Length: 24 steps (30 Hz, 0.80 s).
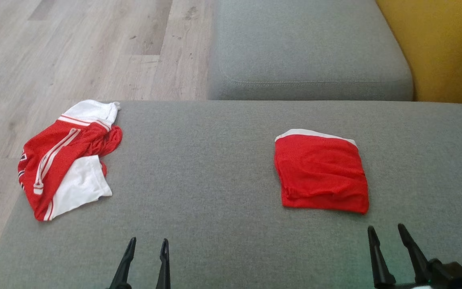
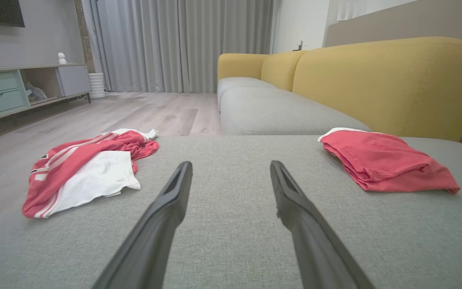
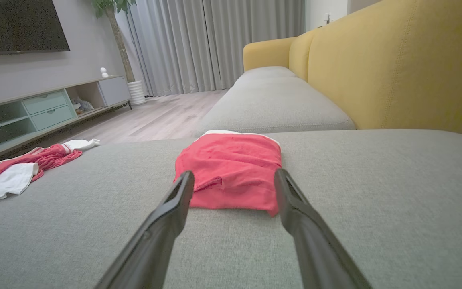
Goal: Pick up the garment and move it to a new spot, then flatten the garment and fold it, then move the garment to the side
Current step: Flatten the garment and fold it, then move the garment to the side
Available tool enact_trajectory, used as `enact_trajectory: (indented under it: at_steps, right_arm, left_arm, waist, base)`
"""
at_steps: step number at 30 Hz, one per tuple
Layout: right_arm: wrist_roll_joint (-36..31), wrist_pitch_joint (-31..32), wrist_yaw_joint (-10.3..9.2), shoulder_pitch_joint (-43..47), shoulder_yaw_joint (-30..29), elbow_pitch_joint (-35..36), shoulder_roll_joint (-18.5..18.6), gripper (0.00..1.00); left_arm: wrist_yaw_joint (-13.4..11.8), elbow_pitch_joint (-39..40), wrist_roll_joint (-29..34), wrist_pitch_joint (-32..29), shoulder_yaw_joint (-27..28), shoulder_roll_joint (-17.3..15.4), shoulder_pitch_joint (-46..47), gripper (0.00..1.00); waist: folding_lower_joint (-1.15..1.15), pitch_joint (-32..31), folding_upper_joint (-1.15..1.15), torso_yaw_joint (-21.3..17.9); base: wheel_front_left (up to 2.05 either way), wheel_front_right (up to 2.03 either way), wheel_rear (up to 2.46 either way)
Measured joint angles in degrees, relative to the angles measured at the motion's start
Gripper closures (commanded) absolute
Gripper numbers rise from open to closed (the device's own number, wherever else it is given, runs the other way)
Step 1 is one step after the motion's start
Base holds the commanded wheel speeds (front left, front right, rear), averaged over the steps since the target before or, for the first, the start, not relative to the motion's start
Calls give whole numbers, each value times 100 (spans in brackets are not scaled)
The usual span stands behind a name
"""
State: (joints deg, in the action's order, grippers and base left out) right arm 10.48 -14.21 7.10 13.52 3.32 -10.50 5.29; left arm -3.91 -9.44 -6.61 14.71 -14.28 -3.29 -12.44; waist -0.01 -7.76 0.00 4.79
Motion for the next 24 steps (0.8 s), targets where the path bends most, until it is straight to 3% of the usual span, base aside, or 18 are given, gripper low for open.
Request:
enact_trajectory:
  at_steps: [24]
  right_arm:
    - [1,0,0,230,-13,-81,-85,0]
  left_arm:
    - [79,-122,18,0,122,1,-103,0]
  waist:
    - [0,-137,0,-174]
  base:
    - [0,0,0]
